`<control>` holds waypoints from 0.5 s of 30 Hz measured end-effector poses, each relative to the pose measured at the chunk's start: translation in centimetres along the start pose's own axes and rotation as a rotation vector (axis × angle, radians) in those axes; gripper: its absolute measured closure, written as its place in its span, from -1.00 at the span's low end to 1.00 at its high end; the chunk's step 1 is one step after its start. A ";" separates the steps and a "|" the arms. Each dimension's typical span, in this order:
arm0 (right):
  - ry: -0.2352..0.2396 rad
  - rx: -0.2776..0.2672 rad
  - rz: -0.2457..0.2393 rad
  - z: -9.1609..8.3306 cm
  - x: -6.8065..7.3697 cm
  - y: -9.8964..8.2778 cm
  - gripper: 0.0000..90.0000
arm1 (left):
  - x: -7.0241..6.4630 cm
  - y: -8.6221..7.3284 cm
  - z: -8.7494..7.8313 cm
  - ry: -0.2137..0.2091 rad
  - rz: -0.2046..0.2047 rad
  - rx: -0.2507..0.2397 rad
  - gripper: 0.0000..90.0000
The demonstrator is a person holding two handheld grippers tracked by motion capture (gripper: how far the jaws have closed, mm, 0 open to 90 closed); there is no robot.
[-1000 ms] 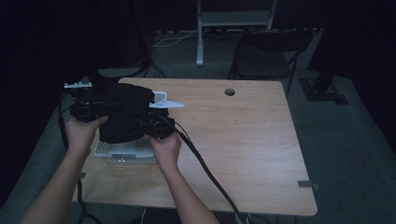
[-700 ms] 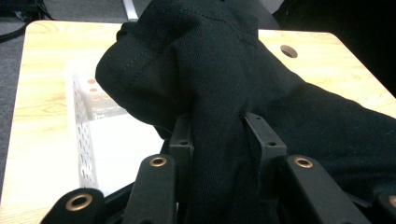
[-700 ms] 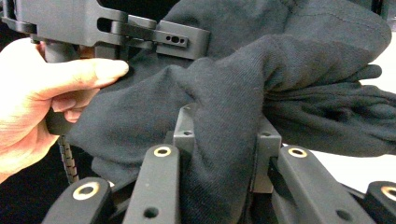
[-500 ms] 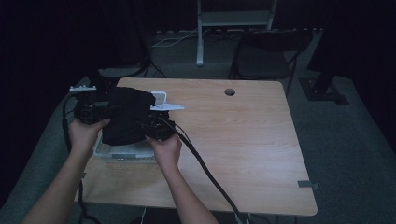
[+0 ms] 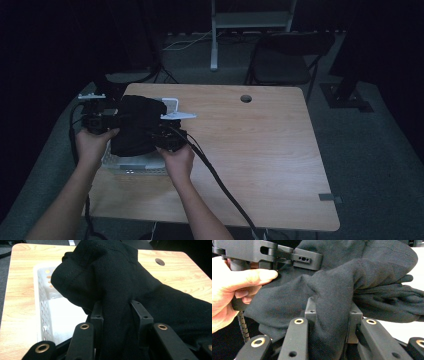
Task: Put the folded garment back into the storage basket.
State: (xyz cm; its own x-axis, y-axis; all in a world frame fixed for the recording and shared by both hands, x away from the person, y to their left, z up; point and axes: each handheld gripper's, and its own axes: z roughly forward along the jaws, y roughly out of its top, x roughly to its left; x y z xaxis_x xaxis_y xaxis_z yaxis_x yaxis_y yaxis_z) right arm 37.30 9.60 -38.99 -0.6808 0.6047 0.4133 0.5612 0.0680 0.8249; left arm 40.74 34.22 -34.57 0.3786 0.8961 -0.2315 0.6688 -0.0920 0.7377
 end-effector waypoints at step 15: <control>-0.032 0.037 -0.035 0.7 -0.2 -0.2 0.57 | 0.2 -0.4 0.8 0.028 0.004 0.021 0.51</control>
State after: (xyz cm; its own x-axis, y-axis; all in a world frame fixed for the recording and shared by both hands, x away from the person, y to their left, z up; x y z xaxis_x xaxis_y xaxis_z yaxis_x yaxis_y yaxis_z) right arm 37.68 10.01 -39.51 -0.6856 0.6262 0.3712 0.5543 0.1185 0.8239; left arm 41.08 34.04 -35.41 0.3631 0.9077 -0.2105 0.6806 -0.1041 0.7253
